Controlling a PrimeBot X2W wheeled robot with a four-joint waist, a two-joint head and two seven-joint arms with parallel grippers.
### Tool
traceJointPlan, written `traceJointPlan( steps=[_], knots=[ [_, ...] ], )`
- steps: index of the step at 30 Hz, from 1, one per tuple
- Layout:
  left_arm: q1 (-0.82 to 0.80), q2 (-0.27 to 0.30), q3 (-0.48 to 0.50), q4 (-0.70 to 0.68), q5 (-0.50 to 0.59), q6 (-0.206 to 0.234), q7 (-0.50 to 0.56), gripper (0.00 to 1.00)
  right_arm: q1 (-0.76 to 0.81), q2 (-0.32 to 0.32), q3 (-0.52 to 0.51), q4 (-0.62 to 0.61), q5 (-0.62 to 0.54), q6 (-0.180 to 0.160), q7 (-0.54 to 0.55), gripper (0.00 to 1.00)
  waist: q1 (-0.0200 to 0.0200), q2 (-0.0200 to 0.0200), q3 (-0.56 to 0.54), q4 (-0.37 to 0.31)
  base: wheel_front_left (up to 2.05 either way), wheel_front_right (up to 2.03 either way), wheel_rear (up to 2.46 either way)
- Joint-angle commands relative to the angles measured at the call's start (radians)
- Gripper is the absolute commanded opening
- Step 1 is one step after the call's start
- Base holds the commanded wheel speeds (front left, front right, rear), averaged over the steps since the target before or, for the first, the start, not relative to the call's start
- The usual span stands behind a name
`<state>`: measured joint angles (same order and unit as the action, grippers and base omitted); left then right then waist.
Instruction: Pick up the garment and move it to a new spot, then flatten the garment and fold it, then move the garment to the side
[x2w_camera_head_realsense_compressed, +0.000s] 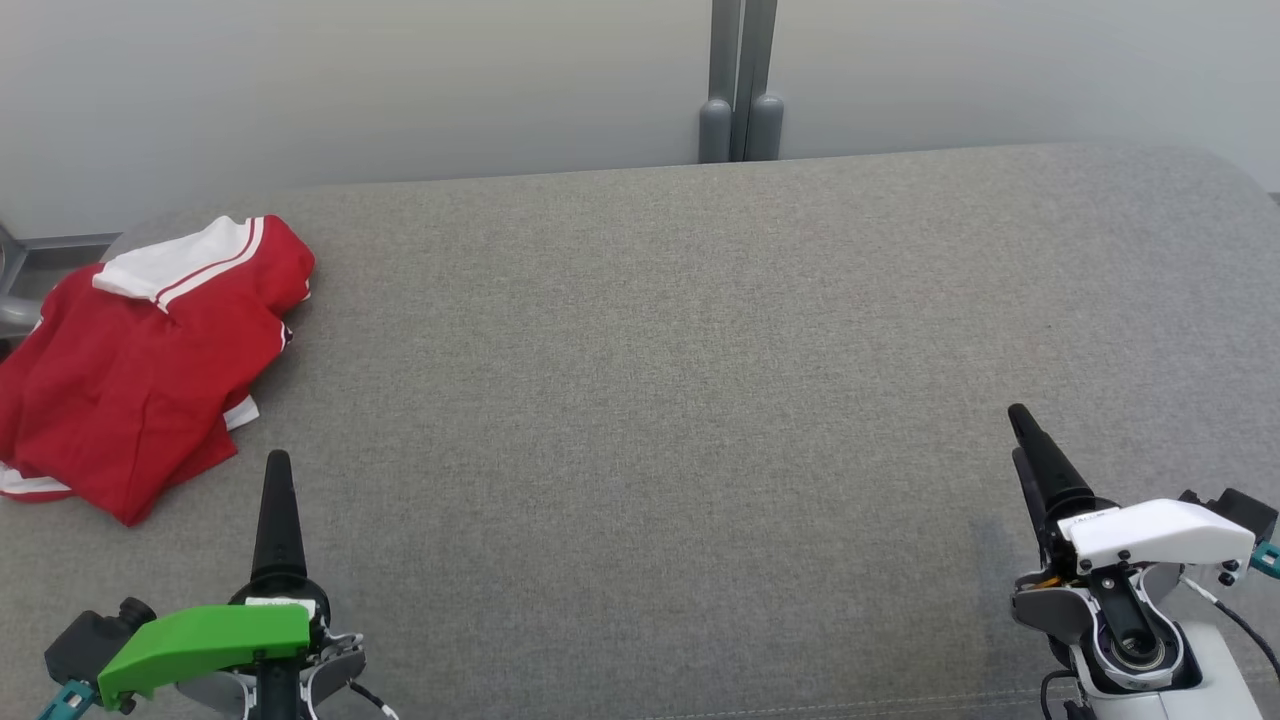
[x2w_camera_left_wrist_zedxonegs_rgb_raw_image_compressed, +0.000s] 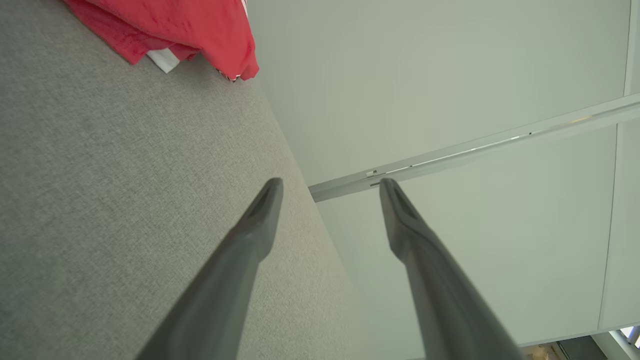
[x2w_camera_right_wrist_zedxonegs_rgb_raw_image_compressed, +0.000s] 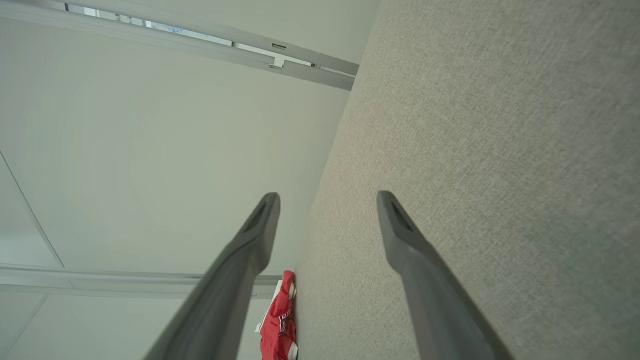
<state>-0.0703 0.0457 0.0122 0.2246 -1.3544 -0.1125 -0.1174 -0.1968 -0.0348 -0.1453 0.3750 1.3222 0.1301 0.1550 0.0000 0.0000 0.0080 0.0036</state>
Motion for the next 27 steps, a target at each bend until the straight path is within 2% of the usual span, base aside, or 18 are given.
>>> traceJointPlan(
  steps=[1,17,27],
  knots=[
    [-0.003,0.003,0.004,-0.03,0.055,0.011,-0.009,1.0,-0.012,-0.009,0.011,-0.028,-0.054,0.0,-0.017,1.0,0.0,0.0,0.0,0.0,0.0,0.0,0.0],
    [0.027,0.019,-0.027,-0.082,0.472,0.084,-0.04,1.0,0.003,-0.011,0.08,-0.094,-0.467,0.0,-0.109,1.0,0.0,0.0,-0.004,0.005,0.0,0.0,0.0],
    [0.039,0.034,-0.042,-0.09,0.625,0.124,-0.058,1.0,0.003,-0.012,0.117,-0.091,-0.669,0.0,-0.159,1.0,0.0,0.0,-0.008,0.007,0.0,0.0,0.0]
  ],
)
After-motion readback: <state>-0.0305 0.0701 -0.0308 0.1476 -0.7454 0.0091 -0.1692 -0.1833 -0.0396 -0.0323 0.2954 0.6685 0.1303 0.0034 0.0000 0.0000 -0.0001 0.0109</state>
